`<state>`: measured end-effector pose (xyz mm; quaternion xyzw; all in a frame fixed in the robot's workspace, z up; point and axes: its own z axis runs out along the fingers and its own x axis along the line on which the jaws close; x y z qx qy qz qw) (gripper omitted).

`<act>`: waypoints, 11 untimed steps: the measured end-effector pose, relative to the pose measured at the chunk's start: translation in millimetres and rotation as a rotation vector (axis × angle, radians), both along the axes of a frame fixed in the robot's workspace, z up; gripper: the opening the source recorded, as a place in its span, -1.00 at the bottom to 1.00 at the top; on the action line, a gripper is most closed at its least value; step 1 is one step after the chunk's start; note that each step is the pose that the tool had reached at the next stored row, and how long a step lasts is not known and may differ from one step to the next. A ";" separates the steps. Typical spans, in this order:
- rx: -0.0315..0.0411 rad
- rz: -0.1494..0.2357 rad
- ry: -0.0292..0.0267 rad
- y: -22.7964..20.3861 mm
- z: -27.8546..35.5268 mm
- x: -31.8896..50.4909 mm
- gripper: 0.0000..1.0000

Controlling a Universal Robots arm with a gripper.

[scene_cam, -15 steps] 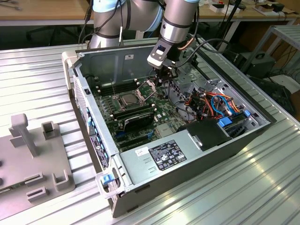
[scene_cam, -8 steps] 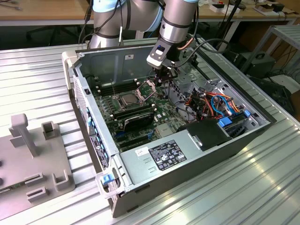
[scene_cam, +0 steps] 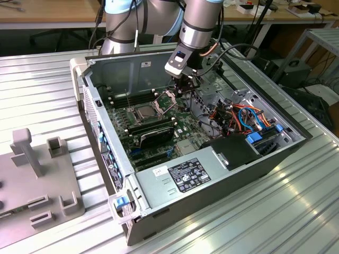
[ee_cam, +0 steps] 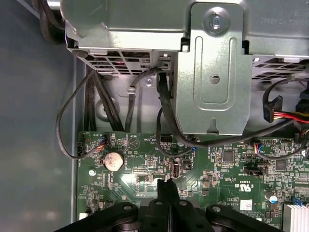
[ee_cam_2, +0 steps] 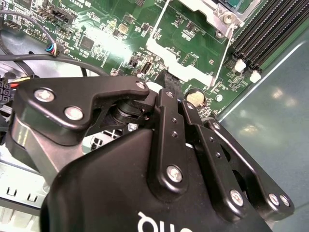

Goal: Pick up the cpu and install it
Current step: 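Close the cpu cover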

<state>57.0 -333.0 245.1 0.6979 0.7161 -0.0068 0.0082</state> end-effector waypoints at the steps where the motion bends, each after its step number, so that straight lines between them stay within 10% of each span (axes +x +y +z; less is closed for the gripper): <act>1: -0.0001 0.000 -0.0001 0.0 0.0 -0.4 -0.79; 11: -0.0001 0.000 -0.0002 0.0 0.0 -2.3 -0.79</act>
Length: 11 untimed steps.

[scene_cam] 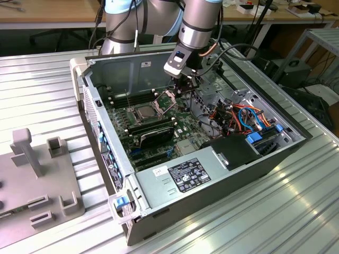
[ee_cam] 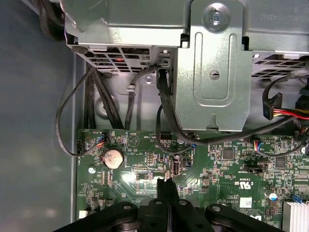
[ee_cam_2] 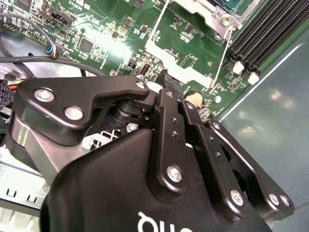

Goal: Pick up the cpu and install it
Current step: 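Close the cpu cover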

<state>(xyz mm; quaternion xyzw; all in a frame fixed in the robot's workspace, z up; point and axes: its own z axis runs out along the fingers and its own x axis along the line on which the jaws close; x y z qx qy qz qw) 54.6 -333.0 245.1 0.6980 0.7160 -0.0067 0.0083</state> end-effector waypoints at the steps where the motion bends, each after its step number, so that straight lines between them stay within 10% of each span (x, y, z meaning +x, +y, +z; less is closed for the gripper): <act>1: 0.0000 0.000 0.0000 0.0 0.0 -0.9 -0.79; 11: 0.0000 0.000 0.0000 0.0 0.0 -7.9 -0.79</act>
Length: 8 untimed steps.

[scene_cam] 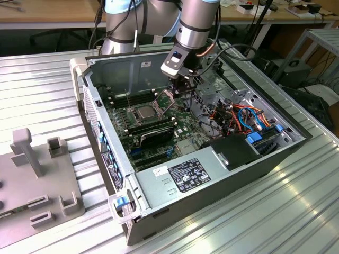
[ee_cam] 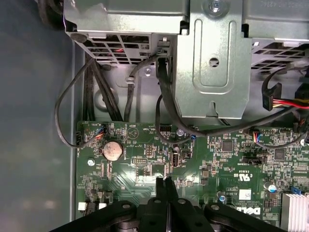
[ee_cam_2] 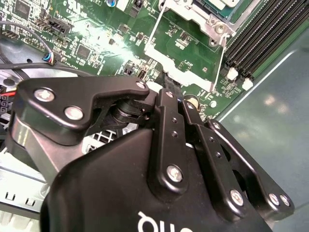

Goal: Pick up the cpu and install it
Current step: 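Close the cpu cover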

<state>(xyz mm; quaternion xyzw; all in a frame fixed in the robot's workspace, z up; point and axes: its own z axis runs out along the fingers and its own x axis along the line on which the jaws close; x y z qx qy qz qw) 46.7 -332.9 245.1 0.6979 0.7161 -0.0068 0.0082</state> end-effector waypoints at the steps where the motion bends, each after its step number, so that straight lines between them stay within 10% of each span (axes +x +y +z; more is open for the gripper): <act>1: 0.0000 0.000 0.0000 0.0 0.0 -0.6 -0.79; 8: 0.0000 0.000 0.0000 0.0 0.0 -6.0 -0.79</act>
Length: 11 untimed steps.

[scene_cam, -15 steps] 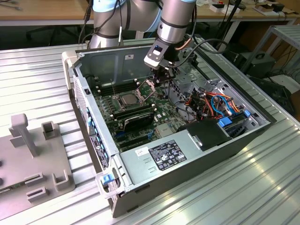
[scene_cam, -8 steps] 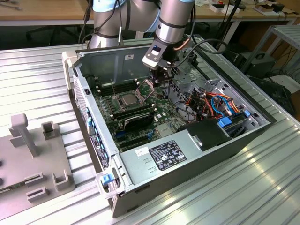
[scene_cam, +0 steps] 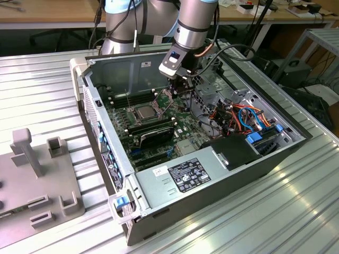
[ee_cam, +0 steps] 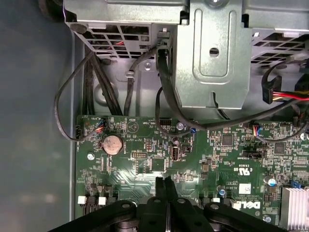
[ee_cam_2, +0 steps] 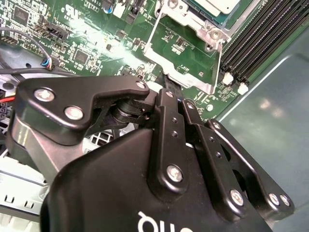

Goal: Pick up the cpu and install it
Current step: 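Close the cpu cover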

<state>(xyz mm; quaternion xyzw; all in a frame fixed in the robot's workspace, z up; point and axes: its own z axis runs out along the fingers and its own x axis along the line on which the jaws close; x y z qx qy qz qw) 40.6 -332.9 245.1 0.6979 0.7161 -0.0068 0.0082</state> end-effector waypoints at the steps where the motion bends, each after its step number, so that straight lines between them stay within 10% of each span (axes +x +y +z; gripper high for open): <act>1: 0.0000 0.000 0.0000 0.0 0.0 -1.2 -0.79; 11: 0.0000 0.000 -0.0003 0.4 0.0 -11.3 -0.79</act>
